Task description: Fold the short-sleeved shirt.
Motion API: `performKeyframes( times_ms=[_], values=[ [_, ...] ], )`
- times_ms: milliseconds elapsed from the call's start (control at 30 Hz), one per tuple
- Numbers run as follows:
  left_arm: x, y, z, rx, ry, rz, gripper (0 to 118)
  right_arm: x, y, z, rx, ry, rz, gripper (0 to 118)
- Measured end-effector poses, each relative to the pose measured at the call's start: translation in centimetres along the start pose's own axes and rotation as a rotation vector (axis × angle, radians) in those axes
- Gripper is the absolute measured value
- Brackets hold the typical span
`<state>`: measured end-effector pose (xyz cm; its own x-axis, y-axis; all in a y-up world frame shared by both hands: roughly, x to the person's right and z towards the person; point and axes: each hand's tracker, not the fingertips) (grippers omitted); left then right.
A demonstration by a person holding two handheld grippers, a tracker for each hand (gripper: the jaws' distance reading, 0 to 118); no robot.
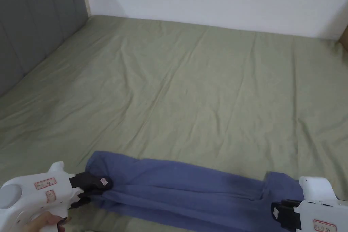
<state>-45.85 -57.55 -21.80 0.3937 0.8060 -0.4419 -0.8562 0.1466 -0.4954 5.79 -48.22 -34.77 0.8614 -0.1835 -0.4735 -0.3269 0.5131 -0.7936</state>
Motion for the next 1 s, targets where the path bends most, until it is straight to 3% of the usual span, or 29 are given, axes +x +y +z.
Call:
performKeyframes(
  times_ms=[233, 333, 533, 600, 733, 800, 1000],
  values=[
    [1.0, 0.8, 2.9, 0.039, -0.005, -0.08, 7, 0.8, 0.4, 0.3, 0.014, -0.012, -0.037, 0],
    [1.2, 1.7, 4.8, 0.083, 0.077, -0.157, 7, 1.0, 0.5, 0.6, 0.019, -0.016, -0.037, 0],
    [0.0, 3.0, 8.0, 0.152, 0.156, -0.129, 7, 2.1, -0.1, 1.1, 0.052, -0.013, -0.098, 0],
    [2.3, 2.4, 7.5, 0.157, 0.222, -0.24, 7, 2.6, -0.3, 1.2, 0.047, -0.011, -0.103, 0],
    [9.7, -0.8, 5.5, 0.171, 0.349, -0.587, 7, 3.4, -0.6, 1.5, 0.048, -0.032, -0.112, 0],
    [13.4, -3.3, 4.2, 0.17, 0.287, -0.705, 7, 3.8, -0.7, 1.9, 0.055, -0.012, -0.137, 0],
    [20.0, -10.8, -4.2, -0.099, 0.09, -0.978, 7, 5.1, -1.1, 2.8, 0.094, 0.008, -0.197, 0]
  ],
)
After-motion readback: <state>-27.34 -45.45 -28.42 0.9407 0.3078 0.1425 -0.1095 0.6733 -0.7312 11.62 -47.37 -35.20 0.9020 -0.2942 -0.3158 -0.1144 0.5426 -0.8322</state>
